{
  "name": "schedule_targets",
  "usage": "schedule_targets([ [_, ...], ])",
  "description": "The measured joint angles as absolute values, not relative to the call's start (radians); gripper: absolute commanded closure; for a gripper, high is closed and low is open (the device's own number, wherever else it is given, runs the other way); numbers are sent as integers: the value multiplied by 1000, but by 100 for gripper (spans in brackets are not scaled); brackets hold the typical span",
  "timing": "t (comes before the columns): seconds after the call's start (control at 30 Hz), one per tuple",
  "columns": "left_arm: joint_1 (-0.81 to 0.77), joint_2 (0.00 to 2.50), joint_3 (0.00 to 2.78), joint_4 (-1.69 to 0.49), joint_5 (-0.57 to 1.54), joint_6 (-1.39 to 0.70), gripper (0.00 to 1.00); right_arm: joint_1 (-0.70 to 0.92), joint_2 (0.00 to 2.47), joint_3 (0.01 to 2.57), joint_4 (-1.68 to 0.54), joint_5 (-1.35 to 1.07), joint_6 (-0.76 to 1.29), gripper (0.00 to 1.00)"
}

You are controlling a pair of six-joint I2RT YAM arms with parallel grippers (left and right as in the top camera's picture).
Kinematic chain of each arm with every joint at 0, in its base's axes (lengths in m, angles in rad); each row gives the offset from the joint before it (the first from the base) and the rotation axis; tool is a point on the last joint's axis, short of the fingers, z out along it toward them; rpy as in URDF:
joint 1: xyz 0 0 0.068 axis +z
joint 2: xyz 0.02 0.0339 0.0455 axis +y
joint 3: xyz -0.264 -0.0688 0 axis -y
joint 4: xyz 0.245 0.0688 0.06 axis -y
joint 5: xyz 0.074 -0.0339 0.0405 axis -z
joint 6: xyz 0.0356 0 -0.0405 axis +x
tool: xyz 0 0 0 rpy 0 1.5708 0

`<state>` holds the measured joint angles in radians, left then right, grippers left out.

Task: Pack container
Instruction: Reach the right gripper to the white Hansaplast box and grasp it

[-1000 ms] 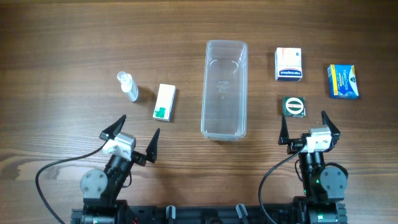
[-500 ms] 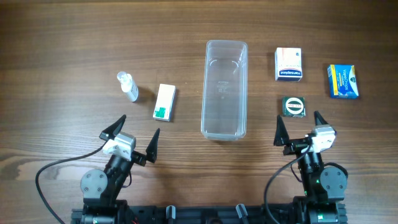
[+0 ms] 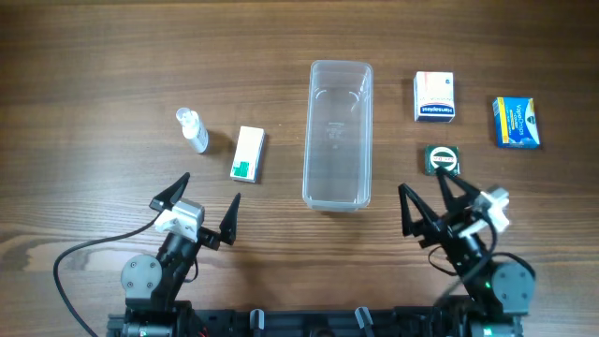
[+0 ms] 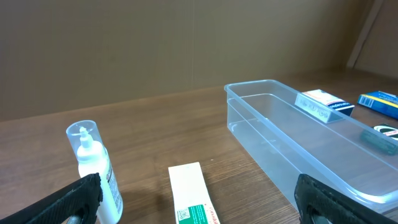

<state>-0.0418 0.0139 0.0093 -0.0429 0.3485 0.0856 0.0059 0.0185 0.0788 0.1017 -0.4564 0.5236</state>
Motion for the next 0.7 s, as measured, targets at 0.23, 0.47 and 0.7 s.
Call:
schedule_targets([
  [0.23, -42, 14, 9, -43, 348, 86, 0, 6, 228, 477, -121, -379, 327, 0],
  [0.47, -42, 15, 10, -43, 347, 86, 0, 6, 910, 1118, -659, -217, 119, 0],
  [0.7, -42, 16, 10, -45, 346, 86, 0, 6, 1551, 1654, -1107, -82, -38, 0],
])
